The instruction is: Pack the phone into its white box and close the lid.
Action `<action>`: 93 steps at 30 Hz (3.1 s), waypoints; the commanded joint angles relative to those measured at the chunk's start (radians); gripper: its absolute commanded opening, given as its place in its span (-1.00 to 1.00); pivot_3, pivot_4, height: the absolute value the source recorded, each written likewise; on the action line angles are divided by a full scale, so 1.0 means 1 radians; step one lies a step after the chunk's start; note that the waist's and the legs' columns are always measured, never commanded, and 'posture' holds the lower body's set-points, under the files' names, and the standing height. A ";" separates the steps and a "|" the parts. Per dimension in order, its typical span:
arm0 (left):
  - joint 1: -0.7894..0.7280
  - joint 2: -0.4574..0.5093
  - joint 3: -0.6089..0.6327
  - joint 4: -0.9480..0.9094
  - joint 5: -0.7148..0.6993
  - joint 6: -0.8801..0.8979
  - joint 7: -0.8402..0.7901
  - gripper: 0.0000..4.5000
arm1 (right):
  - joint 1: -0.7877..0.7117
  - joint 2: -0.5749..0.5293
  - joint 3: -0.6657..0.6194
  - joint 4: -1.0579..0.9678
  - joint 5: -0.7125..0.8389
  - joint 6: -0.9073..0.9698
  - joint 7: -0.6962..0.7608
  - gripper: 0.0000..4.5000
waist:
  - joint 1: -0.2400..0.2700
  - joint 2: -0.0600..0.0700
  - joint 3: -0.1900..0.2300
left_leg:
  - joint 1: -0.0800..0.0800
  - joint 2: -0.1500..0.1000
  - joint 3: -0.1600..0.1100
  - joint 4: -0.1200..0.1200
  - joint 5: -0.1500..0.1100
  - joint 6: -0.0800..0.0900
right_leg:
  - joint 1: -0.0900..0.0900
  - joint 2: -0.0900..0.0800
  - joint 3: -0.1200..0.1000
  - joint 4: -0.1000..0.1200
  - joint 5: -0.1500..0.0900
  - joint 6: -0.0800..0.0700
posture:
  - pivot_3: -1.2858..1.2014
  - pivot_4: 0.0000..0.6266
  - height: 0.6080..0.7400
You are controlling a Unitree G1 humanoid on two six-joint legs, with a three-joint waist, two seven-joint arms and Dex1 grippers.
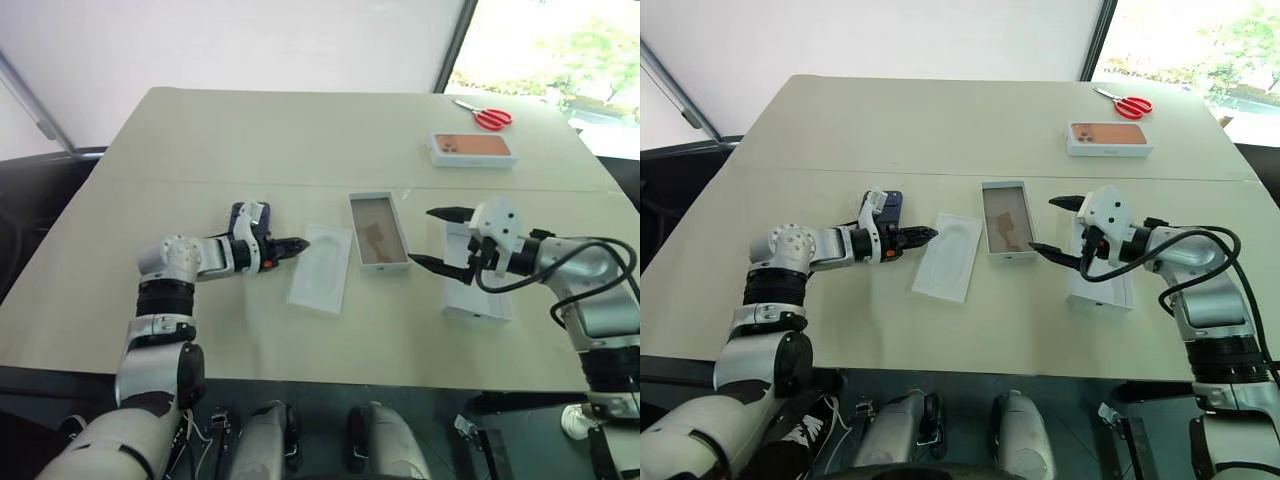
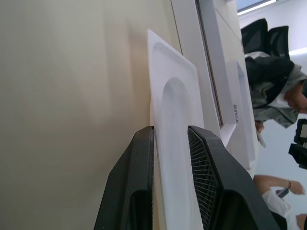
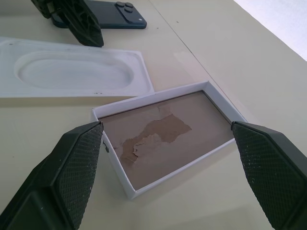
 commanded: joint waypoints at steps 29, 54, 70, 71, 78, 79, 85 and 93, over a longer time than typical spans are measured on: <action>0.148 0.006 0.143 -0.376 -0.149 0.200 0.089 0.25 | -0.015 0.025 -0.004 -0.026 0.004 -0.001 -0.008 1.00 | -0.001 0.000 0.000 | 0.007 0.000 0.000 -0.002 0.000 -0.001 | 0.007 -0.001 0.000 -0.002 0.000 0.000 | 0.03 -0.52 0.97; 0.217 -0.190 0.258 -0.301 -0.163 0.155 0.234 0.69 | -0.013 0.027 -0.005 -0.028 -0.016 -0.014 -0.017 1.00 | 0.001 0.000 0.000 | 0.007 0.000 -0.001 -0.002 0.000 0.000 | 0.007 -0.001 0.000 -0.003 0.000 0.000 | 0.03 -0.52 0.97; 0.196 -0.181 0.205 -0.237 -0.177 0.124 0.248 -0.12 | -0.028 0.031 0.002 -0.031 -0.017 -0.014 -0.021 1.00 | 0.017 0.000 0.000 | 0.007 0.000 -0.001 -0.002 -0.001 0.000 | 0.008 -0.001 0.000 -0.003 0.000 0.000 | 0.03 -0.52 0.97; 0.198 -0.183 0.205 -0.237 -0.178 0.123 0.250 -0.12 | -0.027 0.032 0.002 -0.031 -0.018 -0.015 -0.022 1.00 | 0.017 0.000 0.000 | 0.007 0.000 -0.001 -0.002 -0.001 0.000 | 0.008 -0.001 0.000 -0.003 0.000 0.000 | 0.03 -0.52 0.97; 0.205 -0.222 0.202 -0.246 -0.188 0.123 0.271 -0.38 | -0.032 0.038 0.008 -0.030 -0.022 -0.022 -0.027 1.00 | 0.019 0.000 0.000 | 0.007 0.000 -0.001 -0.002 -0.001 0.000 | 0.008 -0.001 0.000 -0.003 0.000 0.000 | 0.03 -0.52 0.97; 0.208 -0.222 0.189 -0.255 -0.187 0.131 0.268 -0.52 | -0.031 0.037 0.008 -0.030 -0.023 -0.024 -0.027 1.00 | 0.021 0.000 0.000 | 0.007 0.000 -0.001 -0.002 -0.001 0.000 | 0.008 -0.002 0.000 -0.003 0.000 0.000 | 0.03 -0.52 0.97; 0.223 -0.213 0.187 -0.274 -0.194 0.140 0.275 -0.98 | -0.023 0.034 0.004 -0.024 -0.024 -0.027 -0.025 1.00 | 0.022 0.000 0.000 | 0.009 -0.001 -0.001 -0.002 -0.002 0.000 | 0.010 -0.002 0.000 -0.004 0.000 0.000 | 0.03 -0.52 0.97; 0.199 -0.167 0.247 -0.290 -0.241 0.165 0.289 -0.98 | -0.019 0.029 0.011 -0.027 -0.013 -0.009 0.000 1.00 | 0.018 0.000 0.000 | 0.009 0.000 -0.001 -0.002 -0.002 0.000 | 0.009 -0.002 0.000 -0.004 0.000 0.000 | 0.03 -0.52 0.97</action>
